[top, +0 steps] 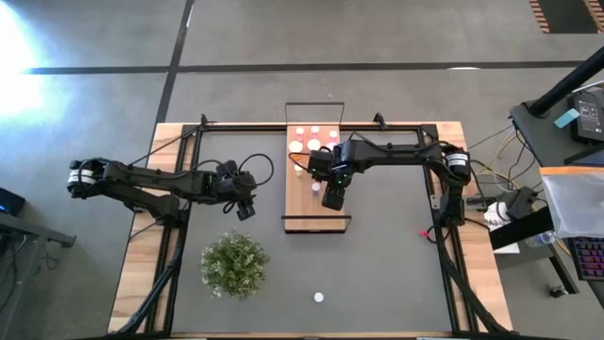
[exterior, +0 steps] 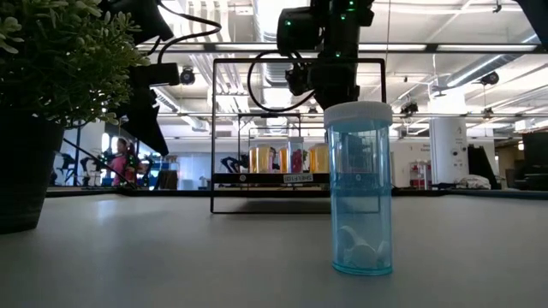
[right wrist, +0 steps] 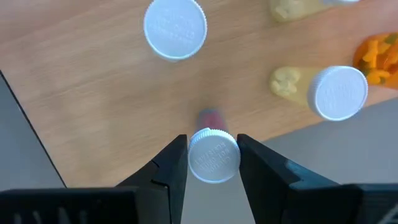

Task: Pick and place medicine bottles onto shelf by color
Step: Put the right blue pill bottle on the shelf aligned with the other blue pill bottle, then put the blue pill bottle on the shelf aligned with the other blue pill bottles

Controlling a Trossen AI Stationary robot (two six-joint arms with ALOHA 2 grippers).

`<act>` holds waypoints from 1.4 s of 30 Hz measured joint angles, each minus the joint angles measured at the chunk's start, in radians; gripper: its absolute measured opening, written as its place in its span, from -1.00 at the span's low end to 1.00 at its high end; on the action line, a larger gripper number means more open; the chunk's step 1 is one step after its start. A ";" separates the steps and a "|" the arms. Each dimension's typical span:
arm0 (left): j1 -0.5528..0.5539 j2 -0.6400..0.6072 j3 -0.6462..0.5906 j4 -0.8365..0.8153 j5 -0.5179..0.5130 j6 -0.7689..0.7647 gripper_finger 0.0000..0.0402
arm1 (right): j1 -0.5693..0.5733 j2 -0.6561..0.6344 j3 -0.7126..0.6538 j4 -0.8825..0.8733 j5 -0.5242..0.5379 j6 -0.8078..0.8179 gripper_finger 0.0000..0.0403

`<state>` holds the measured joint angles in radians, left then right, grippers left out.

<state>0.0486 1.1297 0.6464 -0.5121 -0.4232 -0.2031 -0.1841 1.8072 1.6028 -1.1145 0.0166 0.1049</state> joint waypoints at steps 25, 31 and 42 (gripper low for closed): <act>0.000 0.000 0.000 -0.002 0.000 0.001 0.09 | 0.000 0.001 -0.001 0.051 -0.025 0.014 -0.35; 0.000 0.000 0.000 -0.002 0.000 0.001 0.09 | 0.000 0.002 0.008 0.047 -0.018 0.015 -0.20; 0.001 0.000 0.006 -0.004 0.000 0.003 0.09 | 0.000 0.001 0.217 -0.218 0.114 0.019 0.07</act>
<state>0.0493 1.1297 0.6519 -0.5163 -0.4234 -0.2004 -0.1837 1.8086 1.8199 -1.3323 0.1310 0.1235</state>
